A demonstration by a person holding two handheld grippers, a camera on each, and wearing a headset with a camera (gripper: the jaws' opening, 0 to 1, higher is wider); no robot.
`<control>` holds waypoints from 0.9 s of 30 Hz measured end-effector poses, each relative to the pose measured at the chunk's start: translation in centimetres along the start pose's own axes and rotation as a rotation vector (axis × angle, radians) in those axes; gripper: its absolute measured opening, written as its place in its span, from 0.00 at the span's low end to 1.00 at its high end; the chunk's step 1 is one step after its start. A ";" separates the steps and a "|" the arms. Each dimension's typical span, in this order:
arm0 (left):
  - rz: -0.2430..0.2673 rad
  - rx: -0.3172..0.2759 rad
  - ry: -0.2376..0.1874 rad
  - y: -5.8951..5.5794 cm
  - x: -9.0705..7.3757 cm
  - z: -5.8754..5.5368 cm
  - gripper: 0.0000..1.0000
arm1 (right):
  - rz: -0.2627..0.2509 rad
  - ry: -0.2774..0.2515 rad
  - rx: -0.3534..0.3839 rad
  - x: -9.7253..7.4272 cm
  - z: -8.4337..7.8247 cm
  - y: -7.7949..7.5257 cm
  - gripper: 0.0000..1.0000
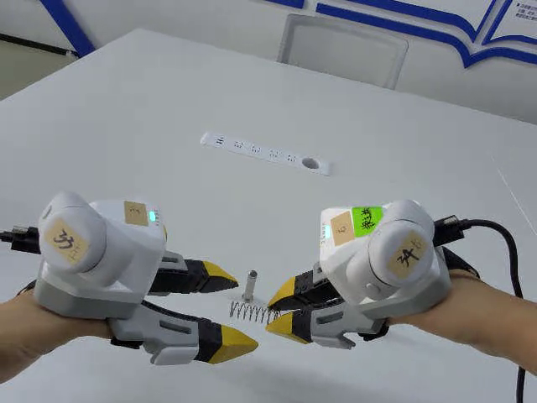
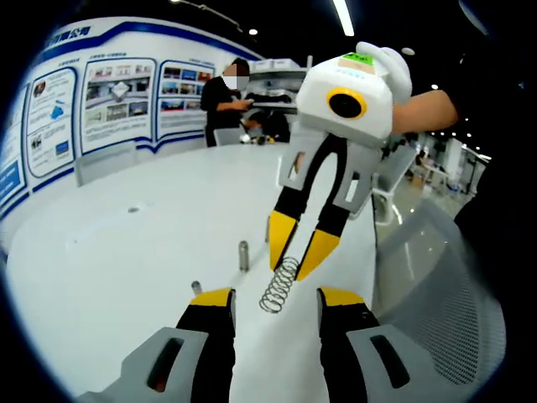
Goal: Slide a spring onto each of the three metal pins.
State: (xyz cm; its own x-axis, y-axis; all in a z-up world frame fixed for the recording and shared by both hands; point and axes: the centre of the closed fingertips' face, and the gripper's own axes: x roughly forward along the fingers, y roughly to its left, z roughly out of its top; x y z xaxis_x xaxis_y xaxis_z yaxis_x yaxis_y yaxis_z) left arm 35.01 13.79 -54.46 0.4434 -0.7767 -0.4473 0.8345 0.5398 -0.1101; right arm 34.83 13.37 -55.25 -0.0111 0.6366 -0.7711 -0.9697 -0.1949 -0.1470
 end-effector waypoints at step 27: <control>-0.064 0.142 0.014 -1.6 0.2 0.6 0.10 | 0.041 -0.030 0.018 -1.3 -0.5 0.7 0.15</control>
State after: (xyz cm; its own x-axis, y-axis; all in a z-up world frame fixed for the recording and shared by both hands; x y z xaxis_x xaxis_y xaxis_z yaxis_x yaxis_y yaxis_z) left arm 33.93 12.56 -53.86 0.3836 -0.8031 -0.4559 0.8995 0.4368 -0.0126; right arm 34.29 12.02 -54.72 -0.0575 0.6506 -0.7572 -0.9725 -0.2078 -0.1047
